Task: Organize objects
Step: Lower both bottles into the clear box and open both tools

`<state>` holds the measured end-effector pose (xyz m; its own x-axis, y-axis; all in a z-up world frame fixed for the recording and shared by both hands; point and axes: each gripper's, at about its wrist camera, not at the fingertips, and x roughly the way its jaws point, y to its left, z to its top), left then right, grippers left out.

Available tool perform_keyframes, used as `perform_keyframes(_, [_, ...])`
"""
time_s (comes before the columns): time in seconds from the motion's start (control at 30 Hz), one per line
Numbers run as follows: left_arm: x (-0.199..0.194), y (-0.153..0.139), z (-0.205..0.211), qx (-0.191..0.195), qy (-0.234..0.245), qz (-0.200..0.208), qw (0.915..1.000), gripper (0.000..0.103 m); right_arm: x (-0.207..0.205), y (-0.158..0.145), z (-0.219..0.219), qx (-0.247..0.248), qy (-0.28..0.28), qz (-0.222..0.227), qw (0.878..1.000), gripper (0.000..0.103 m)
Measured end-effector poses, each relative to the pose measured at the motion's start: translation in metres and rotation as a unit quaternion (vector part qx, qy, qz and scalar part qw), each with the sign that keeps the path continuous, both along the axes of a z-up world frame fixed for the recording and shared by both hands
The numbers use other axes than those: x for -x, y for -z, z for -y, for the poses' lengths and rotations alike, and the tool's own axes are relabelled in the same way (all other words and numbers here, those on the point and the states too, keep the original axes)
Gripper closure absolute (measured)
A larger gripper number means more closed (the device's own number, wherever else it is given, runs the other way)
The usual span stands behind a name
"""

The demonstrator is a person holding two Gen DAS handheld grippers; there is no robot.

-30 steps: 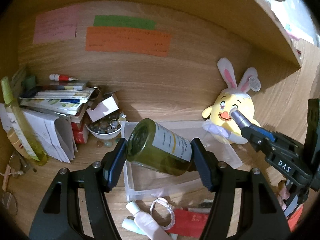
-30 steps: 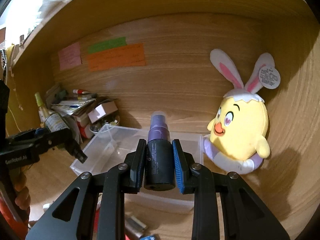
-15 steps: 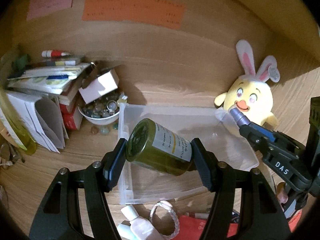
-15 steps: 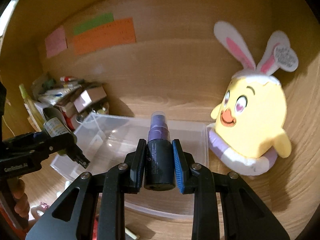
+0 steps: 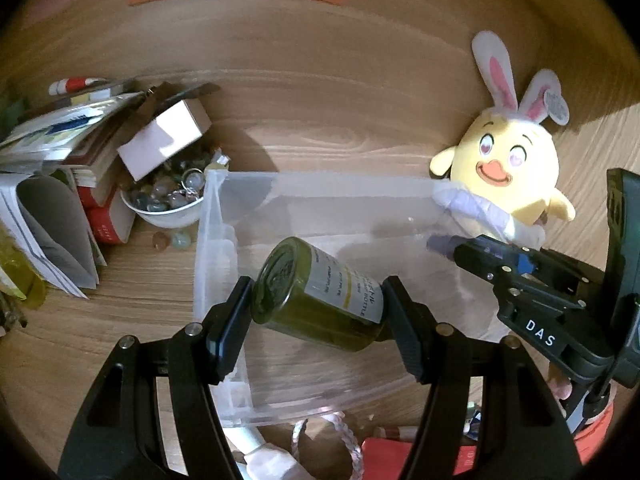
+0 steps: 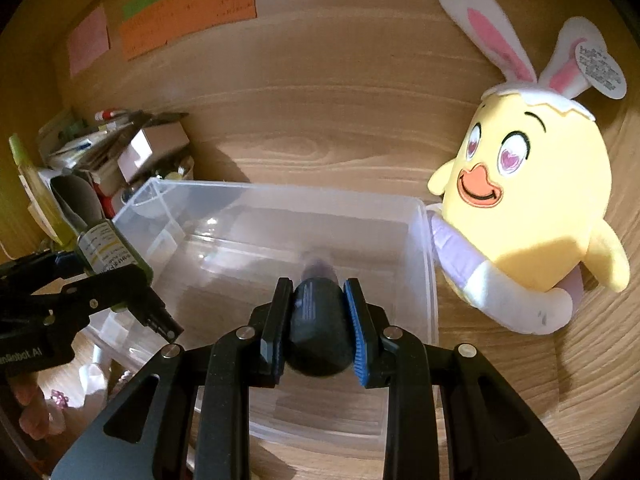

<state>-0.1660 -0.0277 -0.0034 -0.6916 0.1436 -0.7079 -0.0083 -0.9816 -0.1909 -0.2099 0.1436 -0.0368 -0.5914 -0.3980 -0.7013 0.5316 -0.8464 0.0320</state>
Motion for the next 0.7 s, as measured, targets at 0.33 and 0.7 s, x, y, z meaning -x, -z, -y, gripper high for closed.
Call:
perform_keyframes(0.33, [0.002,0.008,-0.007,0.017,0.013,0.006,0.9997,0.039,0.003,0.013,0.01,-0.02,-0.007,0.007,1.0,0.079])
perform_keyframes(0.7, [-0.009,-0.004,-0.001,0.018,0.016,-0.009,0.9997,0.028,0.003,0.019,0.013,-0.028,-0.007,0.012,1.0,0.079])
